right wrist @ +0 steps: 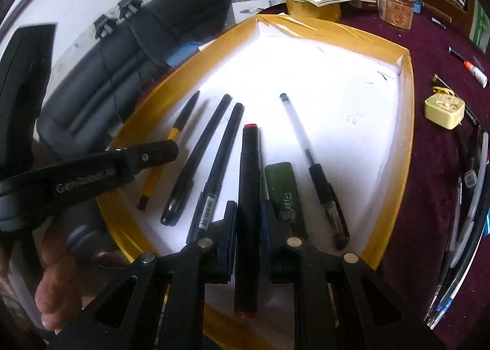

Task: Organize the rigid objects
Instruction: 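Carry both into the white tray beside the other pens and release, then move both open tools back over the pen pile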

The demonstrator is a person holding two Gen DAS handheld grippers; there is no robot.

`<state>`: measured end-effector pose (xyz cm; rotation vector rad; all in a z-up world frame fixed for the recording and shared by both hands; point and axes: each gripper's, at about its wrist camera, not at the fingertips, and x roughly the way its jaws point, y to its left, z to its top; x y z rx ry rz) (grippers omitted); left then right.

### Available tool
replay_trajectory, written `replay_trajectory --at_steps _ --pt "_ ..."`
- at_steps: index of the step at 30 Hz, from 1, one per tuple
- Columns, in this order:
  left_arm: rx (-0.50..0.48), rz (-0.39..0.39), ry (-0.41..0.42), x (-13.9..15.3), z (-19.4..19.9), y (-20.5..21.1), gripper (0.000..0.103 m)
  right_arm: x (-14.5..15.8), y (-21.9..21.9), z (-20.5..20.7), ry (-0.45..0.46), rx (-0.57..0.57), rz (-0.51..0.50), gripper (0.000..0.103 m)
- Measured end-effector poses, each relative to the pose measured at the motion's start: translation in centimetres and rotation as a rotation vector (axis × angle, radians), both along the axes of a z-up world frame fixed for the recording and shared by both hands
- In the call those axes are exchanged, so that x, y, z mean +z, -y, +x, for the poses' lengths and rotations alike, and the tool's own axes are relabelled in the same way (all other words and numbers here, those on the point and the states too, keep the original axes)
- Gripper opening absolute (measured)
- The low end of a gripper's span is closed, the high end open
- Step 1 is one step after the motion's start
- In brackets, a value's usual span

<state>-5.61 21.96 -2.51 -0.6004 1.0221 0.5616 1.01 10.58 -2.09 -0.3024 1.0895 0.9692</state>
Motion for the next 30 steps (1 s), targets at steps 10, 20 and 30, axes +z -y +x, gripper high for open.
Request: replay_trajectory --at_steps 10,20,30 --pt "0.021 0.004 0.031 0.5 -0.7 0.5 0.017 0.8 0.5 -0.2 0.014 0.010 0.033 0.015" --pt "-0.145 0.153 0.214 6.6 0.8 9.7 0.055 4.0 12.6 1.3 -0.053 -0.048 0.297 0.041" --pt "-0.430 0.092 0.179 5.3 7.9 19.6 0.056 2.5 25.9 6.6 -0.097 -0.330 0.346 0.040"
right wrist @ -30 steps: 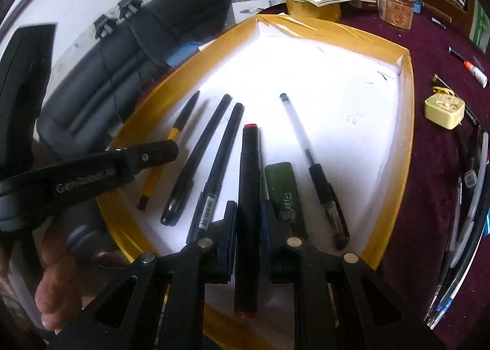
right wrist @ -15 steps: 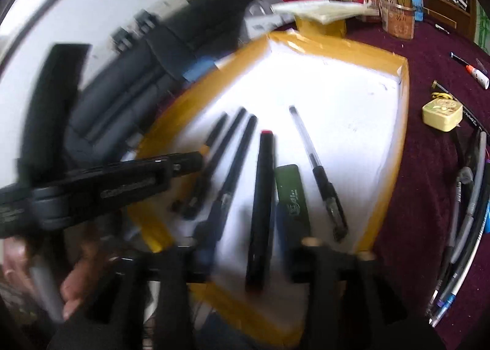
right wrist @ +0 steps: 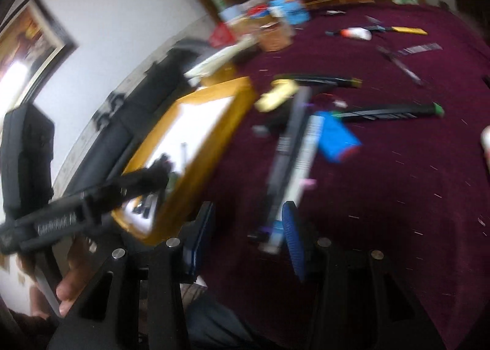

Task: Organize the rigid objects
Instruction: 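Move both open tools back over the pen pile, then grasp a purple-capped black marker with the left tool while the right tool grasps a white pen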

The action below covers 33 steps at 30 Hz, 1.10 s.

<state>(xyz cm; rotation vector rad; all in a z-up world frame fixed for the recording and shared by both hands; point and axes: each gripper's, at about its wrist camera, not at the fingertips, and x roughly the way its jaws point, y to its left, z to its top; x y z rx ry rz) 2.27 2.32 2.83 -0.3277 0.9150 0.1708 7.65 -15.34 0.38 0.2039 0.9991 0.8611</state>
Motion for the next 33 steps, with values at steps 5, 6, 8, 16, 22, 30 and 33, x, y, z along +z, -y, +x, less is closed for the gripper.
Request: replay_trajectory --at_steps 5,6,8,16,22,30,33 --pt "0.009 -0.006 -0.023 -0.5 -0.3 0.1 0.056 -1.7 -0.1 1.7 -0.066 -0.027 -0.028 0.031" --pt "0.014 -0.007 -0.027 -0.6 -0.4 -0.1 0.056 -2.0 -0.8 2.0 -0.080 -0.026 -0.038 0.029" --pt "0.025 -0.016 -0.034 -0.8 -0.7 -0.4 0.056 -2.8 -1.4 2.5 -0.112 -0.019 -0.049 0.024" --pt "0.033 -0.033 -0.042 -1.4 -1.0 -0.8 0.056 -3.8 -2.4 3.7 -0.166 -0.016 -0.055 0.014" --pt "0.019 -0.028 -0.053 -1.6 -0.7 -0.3 0.056 -3.8 -2.3 3.4 -0.155 -0.031 -0.115 0.009" --pt "-0.048 -0.018 -0.043 -1.5 1.4 1.9 0.056 -3.0 -1.1 3.2 -0.097 -0.103 -0.135 0.007" --pt "-0.080 -0.017 -0.049 -1.9 2.9 2.7 0.055 -2.9 1.3 3.0 -0.059 -0.174 -0.169 0.007"
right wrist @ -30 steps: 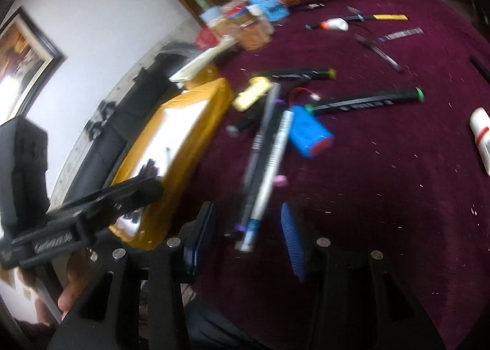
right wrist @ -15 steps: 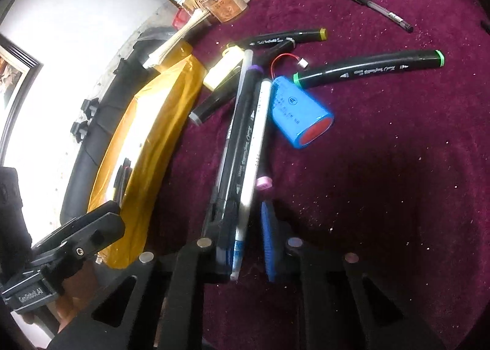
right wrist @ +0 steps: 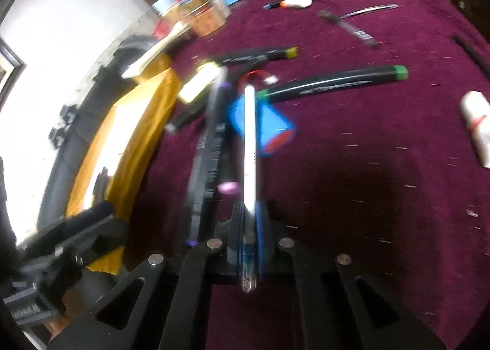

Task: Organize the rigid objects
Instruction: 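Grasp a purple-capped black marker with the left tool while the right tool grasps a white pen, then carry both into the white tray and lower them beside the other pens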

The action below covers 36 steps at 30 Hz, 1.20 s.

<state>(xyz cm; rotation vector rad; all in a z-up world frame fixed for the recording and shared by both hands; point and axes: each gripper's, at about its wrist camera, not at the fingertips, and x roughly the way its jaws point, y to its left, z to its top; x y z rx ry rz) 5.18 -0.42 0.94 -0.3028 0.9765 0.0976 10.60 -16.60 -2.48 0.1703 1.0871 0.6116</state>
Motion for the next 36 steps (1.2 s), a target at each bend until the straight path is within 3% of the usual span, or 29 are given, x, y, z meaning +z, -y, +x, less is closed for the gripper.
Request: replay_trajectory --at_steps 2,7,12,15,18,24,36 --pt "-0.013 0.003 -0.020 -0.5 1.3 0.5 0.053 0.0 1.2 -0.1 0.023 -0.029 -0.029 0.006" --pt "-0.015 0.034 -0.060 -1.6 4.3 1.2 0.030 -0.3 3.0 -0.7 0.085 -0.069 -0.102 0.006" --pt "-0.013 0.025 -0.116 -3.0 6.0 0.9 0.029 -0.1 1.9 -1.5 0.148 -0.054 -0.149 0.007" --pt "-0.004 0.031 -0.114 -3.0 5.9 0.9 0.024 -0.2 2.1 -1.4 0.142 -0.057 -0.137 0.007" --pt "-0.012 0.018 -0.112 -3.0 5.8 1.1 0.024 -0.3 2.4 -1.3 0.133 -0.057 -0.110 0.007" --pt "-0.014 0.062 -0.106 -3.2 6.3 1.8 0.023 -0.3 2.3 -1.4 0.135 -0.059 -0.111 0.007" --pt "-0.058 0.010 -0.150 -4.2 6.1 2.7 0.022 -0.2 2.4 -1.3 0.131 -0.062 -0.108 0.007"
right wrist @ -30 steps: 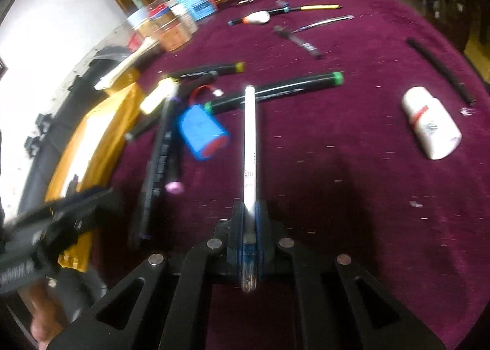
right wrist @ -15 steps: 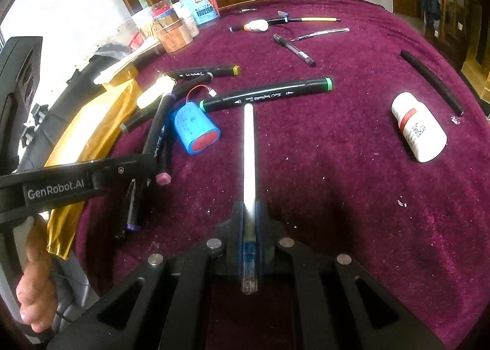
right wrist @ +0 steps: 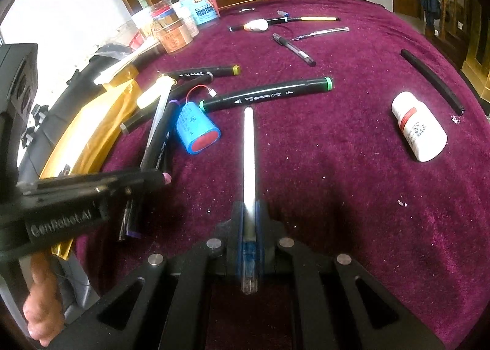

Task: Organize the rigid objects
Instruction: 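Carry both into the white tray and lower them beside the other pens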

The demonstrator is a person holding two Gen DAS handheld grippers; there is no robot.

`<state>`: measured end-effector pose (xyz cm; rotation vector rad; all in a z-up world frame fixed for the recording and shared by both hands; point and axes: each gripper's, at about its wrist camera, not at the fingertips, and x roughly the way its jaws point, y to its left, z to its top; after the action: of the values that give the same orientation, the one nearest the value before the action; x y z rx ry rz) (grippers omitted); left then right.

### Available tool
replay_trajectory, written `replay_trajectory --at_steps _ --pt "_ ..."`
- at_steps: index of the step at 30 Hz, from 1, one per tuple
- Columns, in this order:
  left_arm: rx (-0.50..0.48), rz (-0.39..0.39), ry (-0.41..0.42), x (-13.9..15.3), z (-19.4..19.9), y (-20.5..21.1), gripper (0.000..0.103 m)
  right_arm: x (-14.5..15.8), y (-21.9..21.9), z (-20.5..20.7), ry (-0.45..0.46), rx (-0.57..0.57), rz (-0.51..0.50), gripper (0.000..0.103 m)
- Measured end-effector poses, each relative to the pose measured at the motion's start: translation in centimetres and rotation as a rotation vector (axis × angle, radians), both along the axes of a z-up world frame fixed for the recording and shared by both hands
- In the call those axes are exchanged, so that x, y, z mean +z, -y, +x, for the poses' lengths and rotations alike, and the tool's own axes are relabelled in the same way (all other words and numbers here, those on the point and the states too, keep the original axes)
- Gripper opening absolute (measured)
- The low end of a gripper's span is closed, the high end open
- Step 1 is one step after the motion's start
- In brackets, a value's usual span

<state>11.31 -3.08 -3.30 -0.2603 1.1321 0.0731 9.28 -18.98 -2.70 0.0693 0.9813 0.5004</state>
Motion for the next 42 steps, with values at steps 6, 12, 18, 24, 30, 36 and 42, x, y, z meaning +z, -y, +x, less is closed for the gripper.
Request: replay_trajectory --at_steps 6,12,18,24,30,36,42 --pt "0.036 -0.035 0.001 -0.3 -0.4 -0.8 0.012 0.0 -0.3 -0.1 0.010 0.007 -0.018 0.007" --pt "0.063 -0.103 0.066 1.0 -3.7 -1.8 0.012 0.1 0.1 -0.3 0.004 -0.017 0.022 0.007" --pt "0.124 -0.132 0.099 2.9 -7.0 -3.6 0.012 1.3 -0.8 -1.6 0.030 0.024 0.090 0.007" --pt "0.232 -0.144 0.179 5.6 -11.4 -7.6 0.012 3.6 -3.3 -3.6 0.063 0.136 0.173 0.007" --pt "0.372 -0.133 0.223 7.8 -14.9 -14.4 0.012 6.0 -8.3 -4.8 0.049 0.302 0.251 0.007" --pt "0.470 -0.190 0.199 7.0 -17.4 -20.3 0.012 5.7 -14.6 -4.6 -0.009 0.416 0.230 0.007" --pt "0.529 -0.137 0.135 5.2 -18.9 -24.1 0.012 5.0 -19.7 -4.1 -0.027 0.472 0.172 0.007"
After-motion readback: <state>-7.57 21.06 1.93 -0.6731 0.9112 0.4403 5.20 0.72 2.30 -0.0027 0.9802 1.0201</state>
